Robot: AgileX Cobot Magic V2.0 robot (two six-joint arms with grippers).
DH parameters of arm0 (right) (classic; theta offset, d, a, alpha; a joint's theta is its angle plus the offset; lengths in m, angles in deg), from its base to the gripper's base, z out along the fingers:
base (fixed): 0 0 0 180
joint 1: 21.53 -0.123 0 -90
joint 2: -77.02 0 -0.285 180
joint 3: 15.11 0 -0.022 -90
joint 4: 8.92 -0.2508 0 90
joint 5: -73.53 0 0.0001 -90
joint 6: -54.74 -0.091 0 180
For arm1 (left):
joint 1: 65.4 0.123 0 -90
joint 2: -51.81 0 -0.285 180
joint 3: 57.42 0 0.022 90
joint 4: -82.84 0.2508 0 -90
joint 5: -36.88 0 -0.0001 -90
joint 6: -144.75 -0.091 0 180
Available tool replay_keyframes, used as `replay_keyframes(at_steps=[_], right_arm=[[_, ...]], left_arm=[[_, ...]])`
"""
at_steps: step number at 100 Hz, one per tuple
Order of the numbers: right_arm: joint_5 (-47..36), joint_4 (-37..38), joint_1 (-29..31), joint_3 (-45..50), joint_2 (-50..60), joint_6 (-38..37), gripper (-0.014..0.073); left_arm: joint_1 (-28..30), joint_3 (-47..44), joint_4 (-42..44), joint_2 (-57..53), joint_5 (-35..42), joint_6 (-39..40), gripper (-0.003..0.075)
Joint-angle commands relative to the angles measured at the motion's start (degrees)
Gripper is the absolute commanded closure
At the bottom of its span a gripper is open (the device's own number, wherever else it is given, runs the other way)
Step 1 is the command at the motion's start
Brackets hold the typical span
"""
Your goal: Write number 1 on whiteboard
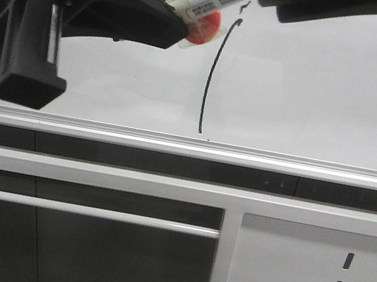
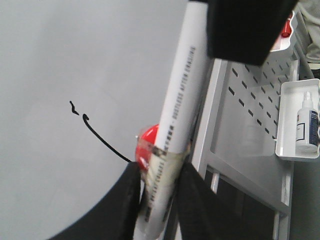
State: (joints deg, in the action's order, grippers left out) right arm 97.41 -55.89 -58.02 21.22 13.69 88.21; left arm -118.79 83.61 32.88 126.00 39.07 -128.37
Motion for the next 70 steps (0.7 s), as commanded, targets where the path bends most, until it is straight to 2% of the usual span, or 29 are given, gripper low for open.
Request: replay_keyframes(at_steps=[1, 7, 38, 45, 51, 52, 54, 56, 57, 63, 70], right_arm=[[-3.13, -1.04, -0.16, -1.61, 0.74, 0.18, 0.0644], [-3.13, -1.04, -0.16, -1.61, 0.74, 0.18, 0.0644], [-3.73, -1.04, -0.16, -1.61, 0.74, 0.18, 0.0627], [-3.96, -1.04, -0.16, -1.61, 0.74, 1.18, 0.0545], [-3.96, -0.91, -0.16, -1.61, 0.74, 1.30, 0.0411], [-3.96, -0.78, -0.16, -1.61, 0.74, 1.30, 0.0360], [-4.06, -0.65, -0.16, -1.61, 0.74, 1.30, 0.0342], [-4.29, -0.53, -0.16, -1.61, 0.74, 1.30, 0.0275], [-4.32, -0.53, -0.16, -1.61, 0.74, 1.30, 0.0275], [-4.58, -0.53, -0.16, -1.61, 0.74, 1.30, 0.0139], [-5.36, -0.53, -0.16, -1.61, 0.74, 1.30, 0.0079]], left_arm=[[-0.52, 2.11, -1.00, -0.79, 2.50, 0.34, 0.0647], [-0.52, 2.11, -0.98, -0.79, 2.50, 0.34, 0.0741], [-0.52, 2.11, -1.70, -1.74, 3.73, 0.34, 0.0738], [-0.52, 2.11, -2.67, -2.22, 3.78, 0.34, 0.0738], [-0.52, 2.11, -3.82, -2.61, 3.78, 0.34, 0.0738], [-0.52, 2.11, -3.96, -2.62, 3.78, 0.34, 0.0738], [-0.52, 2.11, -4.10, -2.62, 3.78, 0.34, 0.0738], [-0.52, 2.11, -4.32, -2.62, 3.78, 0.34, 0.0738], [-0.52, 2.11, -4.38, -2.62, 3.78, 0.34, 0.0738], [-0.52, 2.11, -5.17, -2.87, 3.78, 0.34, 0.0738], [-0.52, 2.11, -7.96, -3.16, 4.10, 0.34, 0.0738]])
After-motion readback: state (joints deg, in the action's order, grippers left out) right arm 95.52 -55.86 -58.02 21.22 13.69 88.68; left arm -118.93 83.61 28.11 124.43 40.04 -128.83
